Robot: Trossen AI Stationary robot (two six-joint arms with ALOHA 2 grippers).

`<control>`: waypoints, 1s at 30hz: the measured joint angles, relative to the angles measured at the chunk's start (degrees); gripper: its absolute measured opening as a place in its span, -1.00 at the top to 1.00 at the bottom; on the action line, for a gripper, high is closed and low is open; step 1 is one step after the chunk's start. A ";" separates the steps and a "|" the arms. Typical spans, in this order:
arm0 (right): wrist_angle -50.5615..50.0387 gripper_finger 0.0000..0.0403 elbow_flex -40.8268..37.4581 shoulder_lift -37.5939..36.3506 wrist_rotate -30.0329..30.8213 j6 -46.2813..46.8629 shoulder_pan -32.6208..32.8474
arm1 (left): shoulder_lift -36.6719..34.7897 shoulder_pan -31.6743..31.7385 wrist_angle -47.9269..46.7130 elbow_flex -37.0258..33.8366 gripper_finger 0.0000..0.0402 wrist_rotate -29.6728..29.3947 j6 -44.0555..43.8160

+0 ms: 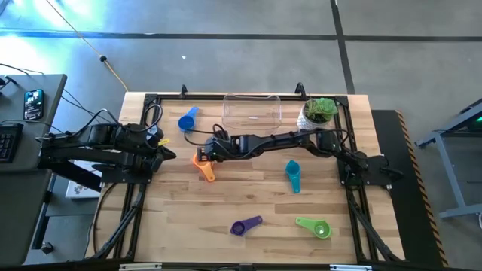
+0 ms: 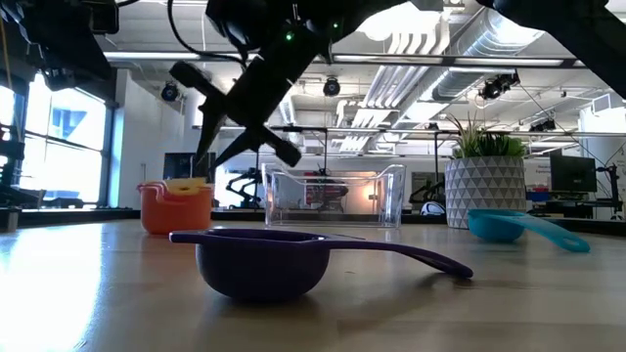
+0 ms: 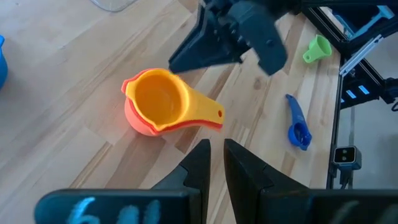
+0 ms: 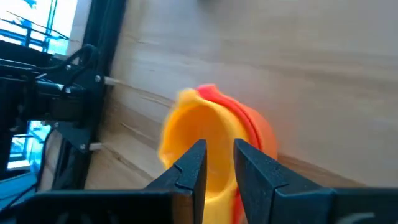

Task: Nest measuring cups in basket
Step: Stack the yellow measuring cup on the top of the red measuring cup, then adjust the stacked measuring cups

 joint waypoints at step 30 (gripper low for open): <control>-31.75 0.65 20.76 -5.42 6.27 -28.96 -4.34 | 7.49 0.02 0.63 -8.09 0.83 -3.75 -12.74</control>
